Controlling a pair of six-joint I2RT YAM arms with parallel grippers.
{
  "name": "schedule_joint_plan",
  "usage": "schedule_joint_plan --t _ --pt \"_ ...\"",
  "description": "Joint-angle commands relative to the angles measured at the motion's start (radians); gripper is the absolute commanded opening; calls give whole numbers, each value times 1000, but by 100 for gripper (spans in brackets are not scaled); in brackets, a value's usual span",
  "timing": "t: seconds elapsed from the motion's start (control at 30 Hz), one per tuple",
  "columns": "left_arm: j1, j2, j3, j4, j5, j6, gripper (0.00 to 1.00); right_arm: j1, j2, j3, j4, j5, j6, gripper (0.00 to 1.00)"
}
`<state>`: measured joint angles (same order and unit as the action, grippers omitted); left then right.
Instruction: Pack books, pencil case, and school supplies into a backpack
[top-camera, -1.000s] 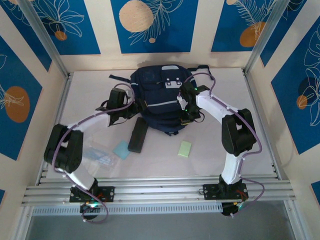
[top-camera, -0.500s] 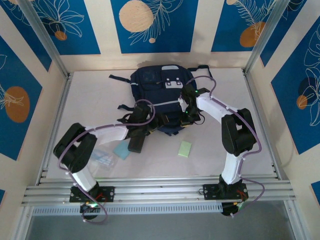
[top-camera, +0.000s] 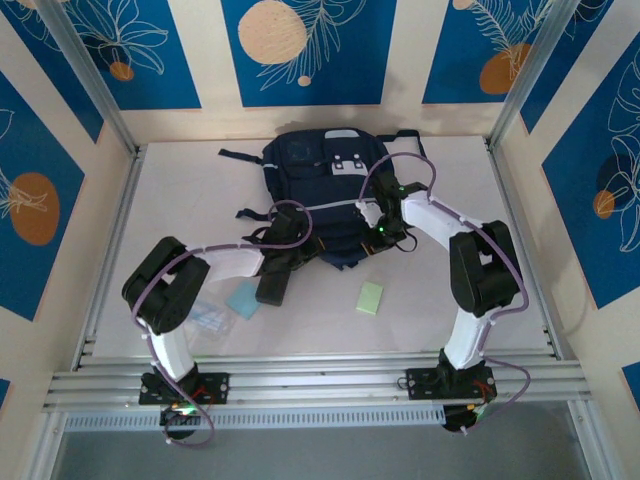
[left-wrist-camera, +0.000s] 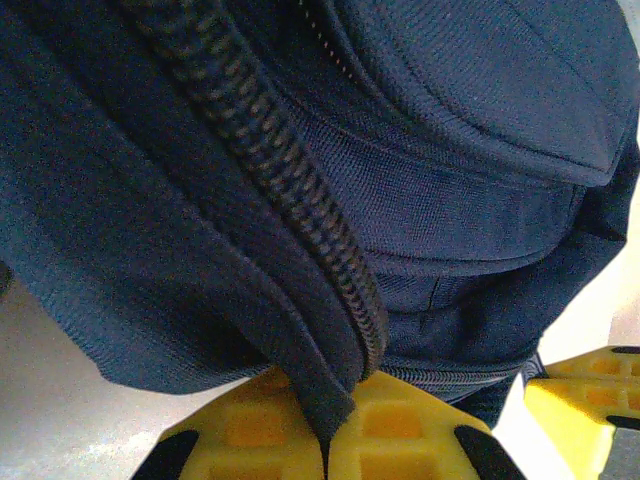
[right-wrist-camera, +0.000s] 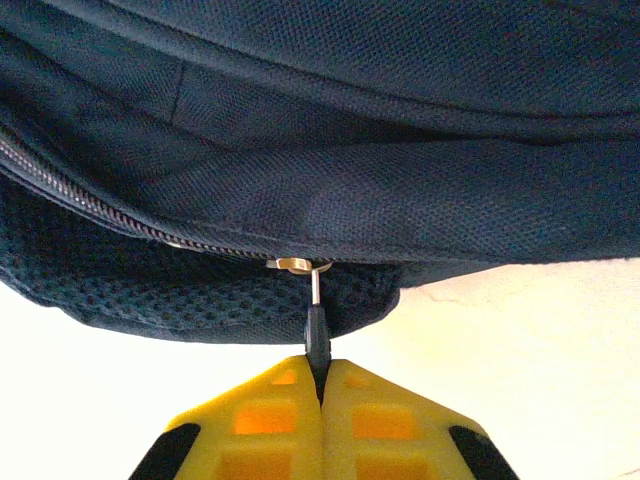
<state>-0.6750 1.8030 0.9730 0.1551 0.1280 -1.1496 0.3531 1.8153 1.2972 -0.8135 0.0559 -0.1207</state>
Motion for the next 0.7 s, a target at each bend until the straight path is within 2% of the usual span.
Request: schedule_joint_plan --t 0.0,0.1,0.43,0.67 --pt "30 -21 -9 21 -30 34 0 -25 -19 -35 -13 -29 -165 0" --pt "36 -43 -23 12 -19 48 0 -40 -25 -57 16 -30 -206 0" --pt "60 -95 -36 -50 -7 107 0 -89 -25 -55 -59 -47 -240 0" --pt "77 -103 -43 -54 1 136 0 -114 -43 -44 -128 24 -231 0"
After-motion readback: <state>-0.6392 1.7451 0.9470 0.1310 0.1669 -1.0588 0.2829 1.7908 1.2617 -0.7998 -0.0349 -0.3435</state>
